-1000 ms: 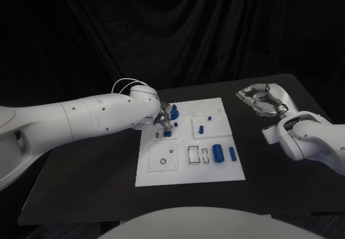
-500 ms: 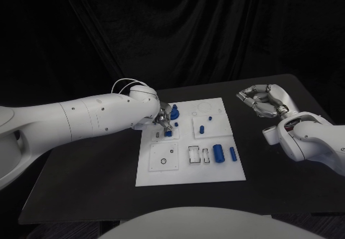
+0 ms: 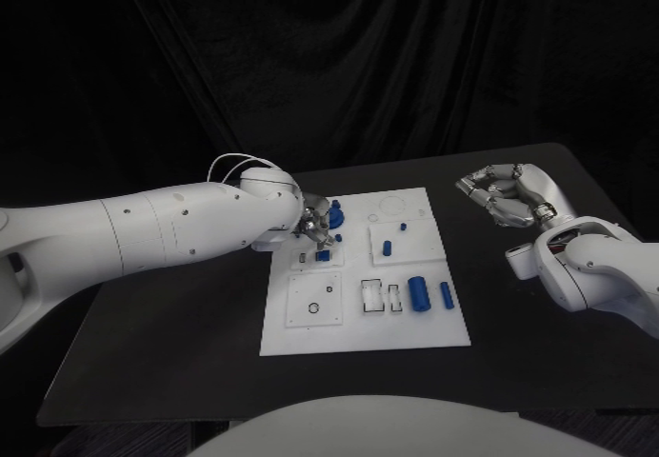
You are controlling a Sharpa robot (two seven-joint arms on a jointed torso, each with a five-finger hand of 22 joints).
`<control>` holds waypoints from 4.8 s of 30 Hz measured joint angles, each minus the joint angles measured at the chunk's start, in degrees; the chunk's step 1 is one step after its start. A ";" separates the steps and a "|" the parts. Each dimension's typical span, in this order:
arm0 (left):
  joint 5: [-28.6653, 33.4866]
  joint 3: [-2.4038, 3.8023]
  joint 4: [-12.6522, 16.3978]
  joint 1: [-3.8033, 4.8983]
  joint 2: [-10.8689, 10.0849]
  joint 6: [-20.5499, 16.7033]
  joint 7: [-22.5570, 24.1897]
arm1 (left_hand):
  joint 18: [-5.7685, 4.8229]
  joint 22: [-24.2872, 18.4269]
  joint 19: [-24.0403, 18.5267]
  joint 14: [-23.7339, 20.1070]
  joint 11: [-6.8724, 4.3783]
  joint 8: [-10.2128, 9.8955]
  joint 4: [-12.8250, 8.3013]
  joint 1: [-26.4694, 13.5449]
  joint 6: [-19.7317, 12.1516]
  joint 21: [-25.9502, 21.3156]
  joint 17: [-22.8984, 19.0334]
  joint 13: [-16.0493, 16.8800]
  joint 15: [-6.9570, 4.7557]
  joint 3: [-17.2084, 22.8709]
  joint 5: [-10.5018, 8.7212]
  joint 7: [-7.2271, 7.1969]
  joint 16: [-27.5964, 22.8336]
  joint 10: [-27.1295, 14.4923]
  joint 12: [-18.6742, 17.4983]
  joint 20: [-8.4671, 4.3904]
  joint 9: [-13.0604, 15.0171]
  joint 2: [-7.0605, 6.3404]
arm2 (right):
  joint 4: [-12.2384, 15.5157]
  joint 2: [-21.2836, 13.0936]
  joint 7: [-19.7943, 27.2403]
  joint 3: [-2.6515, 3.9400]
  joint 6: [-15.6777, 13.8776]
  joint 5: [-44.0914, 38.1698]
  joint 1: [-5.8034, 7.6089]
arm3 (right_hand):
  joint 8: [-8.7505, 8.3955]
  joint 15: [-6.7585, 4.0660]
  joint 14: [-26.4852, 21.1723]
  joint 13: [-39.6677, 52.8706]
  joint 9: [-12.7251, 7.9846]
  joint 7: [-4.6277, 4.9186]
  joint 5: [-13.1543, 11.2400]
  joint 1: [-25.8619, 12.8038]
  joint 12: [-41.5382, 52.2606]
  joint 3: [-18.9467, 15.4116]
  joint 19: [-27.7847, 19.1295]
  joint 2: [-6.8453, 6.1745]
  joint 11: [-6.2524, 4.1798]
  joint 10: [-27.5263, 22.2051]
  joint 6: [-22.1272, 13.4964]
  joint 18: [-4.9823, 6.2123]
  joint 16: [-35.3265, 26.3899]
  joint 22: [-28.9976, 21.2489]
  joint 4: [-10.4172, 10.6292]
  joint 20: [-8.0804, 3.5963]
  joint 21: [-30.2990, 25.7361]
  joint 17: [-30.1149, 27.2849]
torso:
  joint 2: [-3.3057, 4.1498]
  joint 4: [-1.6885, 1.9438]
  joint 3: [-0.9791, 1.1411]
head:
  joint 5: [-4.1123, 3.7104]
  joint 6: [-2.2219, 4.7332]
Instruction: Assemble the parts on the task board
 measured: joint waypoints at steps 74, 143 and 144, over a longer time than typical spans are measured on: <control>-0.03 -0.01 -2.18 -2.40 0.33 2.06 -1.36 | 0.00 0.00 0.16 0.20 -1.01 -9.53 4.51 -3.68 7.16 0.00 0.00 0.00 -1.01 -4.09 -4.40 -1.02 0.00 -0.20 0.00 -1.04 -0.51 1.09 | -0.46 0.31 -1.57 -0.01 2.02 0.00 -0.51 | 0.00 0.00 0.00 0.00 -0.12 0.21 -0.01 0.00 0.00 0.00 0.00 0.00 0.00 0.00 -0.20 0.00 0.00 -0.03 0.00 0.00 -0.32 0.00 | 0.14 -0.13 0.10 | 0.91 0.00; -0.04 -0.01 -1.40 -2.60 -0.48 -2.52 -0.09 | 0.00 0.00 0.16 0.02 -1.22 -11.30 4.52 -2.05 6.73 0.00 0.00 0.00 -1.60 -5.68 -3.81 -0.61 0.00 0.00 0.00 -1.47 5.90 0.45 | -0.75 0.29 -3.30 0.00 3.96 0.00 -0.77 | 0.21 0.00 0.00 0.00 -0.36 0.41 -0.49 -0.01 0.00 0.15 0.00 0.00 0.00 0.00 -0.41 0.00 0.00 -0.04 0.16 0.00 -0.84 0.00 | 0.12 -0.12 0.03 | 1.37 0.01; -0.04 -0.01 -1.48 -2.60 -0.43 -2.45 0.01 | 0.00 0.00 0.16 0.20 -1.22 -11.30 4.52 -2.05 6.73 0.00 0.00 0.00 -1.43 -5.68 -3.81 -0.61 0.00 0.00 0.00 -1.47 6.09 0.45 | -0.74 0.30 -3.33 0.00 3.99 0.00 -0.77 | 0.21 0.00 0.00 0.00 -0.36 0.41 -0.49 0.00 0.00 0.15 0.00 0.00 0.00 0.00 -0.41 0.00 0.00 -0.04 0.16 0.00 -0.84 0.00 | 0.12 -0.12 0.03 | 1.38 0.01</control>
